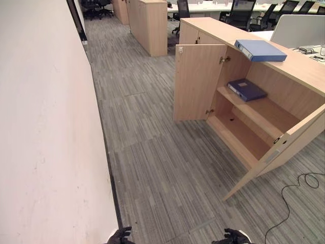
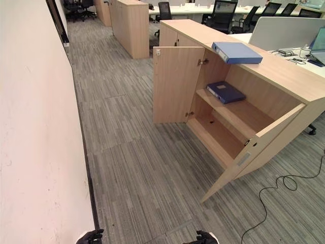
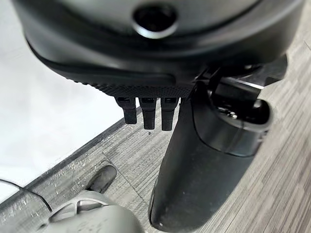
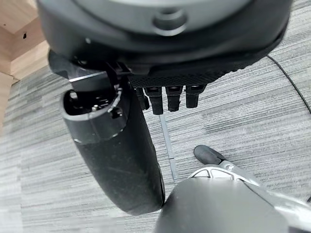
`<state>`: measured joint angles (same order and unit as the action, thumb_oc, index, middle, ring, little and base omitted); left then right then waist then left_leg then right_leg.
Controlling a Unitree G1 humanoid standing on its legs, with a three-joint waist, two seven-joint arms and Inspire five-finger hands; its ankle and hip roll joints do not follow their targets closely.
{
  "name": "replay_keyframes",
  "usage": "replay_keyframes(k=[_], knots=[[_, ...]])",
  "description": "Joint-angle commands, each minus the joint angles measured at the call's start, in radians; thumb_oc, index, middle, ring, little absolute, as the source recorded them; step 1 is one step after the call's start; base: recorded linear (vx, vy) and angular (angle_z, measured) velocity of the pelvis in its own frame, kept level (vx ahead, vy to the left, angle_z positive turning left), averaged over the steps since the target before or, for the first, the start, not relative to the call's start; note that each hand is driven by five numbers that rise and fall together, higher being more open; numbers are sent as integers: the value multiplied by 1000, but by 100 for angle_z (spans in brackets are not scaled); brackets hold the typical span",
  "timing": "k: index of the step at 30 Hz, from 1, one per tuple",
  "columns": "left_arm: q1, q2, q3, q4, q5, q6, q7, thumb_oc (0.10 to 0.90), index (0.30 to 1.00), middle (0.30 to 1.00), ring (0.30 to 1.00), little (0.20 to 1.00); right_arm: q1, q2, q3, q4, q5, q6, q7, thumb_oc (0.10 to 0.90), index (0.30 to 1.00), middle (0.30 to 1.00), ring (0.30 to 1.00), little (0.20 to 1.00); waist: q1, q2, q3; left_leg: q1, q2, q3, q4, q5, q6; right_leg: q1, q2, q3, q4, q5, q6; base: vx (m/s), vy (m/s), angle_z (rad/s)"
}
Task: Put the empty folder in the office cabinet
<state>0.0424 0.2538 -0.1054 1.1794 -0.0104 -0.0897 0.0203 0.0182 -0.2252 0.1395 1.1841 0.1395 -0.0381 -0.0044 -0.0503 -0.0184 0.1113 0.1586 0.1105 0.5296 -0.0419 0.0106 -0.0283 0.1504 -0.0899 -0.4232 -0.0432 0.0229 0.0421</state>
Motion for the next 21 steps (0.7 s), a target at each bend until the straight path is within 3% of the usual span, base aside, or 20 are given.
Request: replay_keyframes(k=[1, 6, 7, 8, 10, 21], knots=[[-47, 20, 25, 37, -111, -18, -15, 800, 900, 900, 900, 900, -36, -11, -43, 73, 172, -23, 5, 800, 900, 900, 900, 900, -6, 13, -6, 10, 89, -13, 1, 34, -97, 41, -58, -2, -10, -105, 95, 0, 0, 0], [-43, 18, 38, 46, -155, -24, -41, 800, 900, 900, 900, 900, -32, -8, -86, 92, 279, -26, 30, 800, 900, 900, 900, 900, -10, 15, -8, 12, 92, -14, 1, 38, -101, 44, -53, 0, -15, -106, 92, 0, -6, 0], [-41, 16, 45, 50, -153, -27, -48, 800, 900, 900, 900, 900, -17, -6, -114, 114, 302, -2, 51, 800, 900, 900, 900, 900, -14, 15, -6, 12, 93, -13, 1, 40, -102, 43, -52, -1, -16, -106, 93, 0, 0, 0], [-46, 12, 39, 53, -174, -28, -34, 800, 900, 900, 900, 900, -28, 2, -100, 83, 324, -47, 27, 800, 900, 900, 900, 900, -14, 18, -6, 12, 96, -9, 1, 40, -103, 42, -51, 0, -17, -105, 92, -17, -13, -3], [-41, 19, 44, 45, -180, -19, -40, 800, 900, 900, 900, 900, -20, -9, -96, 54, 305, -9, 36, 800, 900, 900, 900, 900, -21, 17, -4, 10, 98, -5, 0, 44, -105, 41, -49, 2, -18, -104, 92, -11, -20, -7], [-54, -16, 23, 50, -169, -15, -25, 800, 900, 900, 900, 900, -11, -13, -75, 120, 238, -2, 25, 800, 900, 900, 900, 900, -11, 16, -1, 3, 111, -10, 9, 52, -115, 58, -32, -5, -27, -122, 80, 4, -49, 0]])
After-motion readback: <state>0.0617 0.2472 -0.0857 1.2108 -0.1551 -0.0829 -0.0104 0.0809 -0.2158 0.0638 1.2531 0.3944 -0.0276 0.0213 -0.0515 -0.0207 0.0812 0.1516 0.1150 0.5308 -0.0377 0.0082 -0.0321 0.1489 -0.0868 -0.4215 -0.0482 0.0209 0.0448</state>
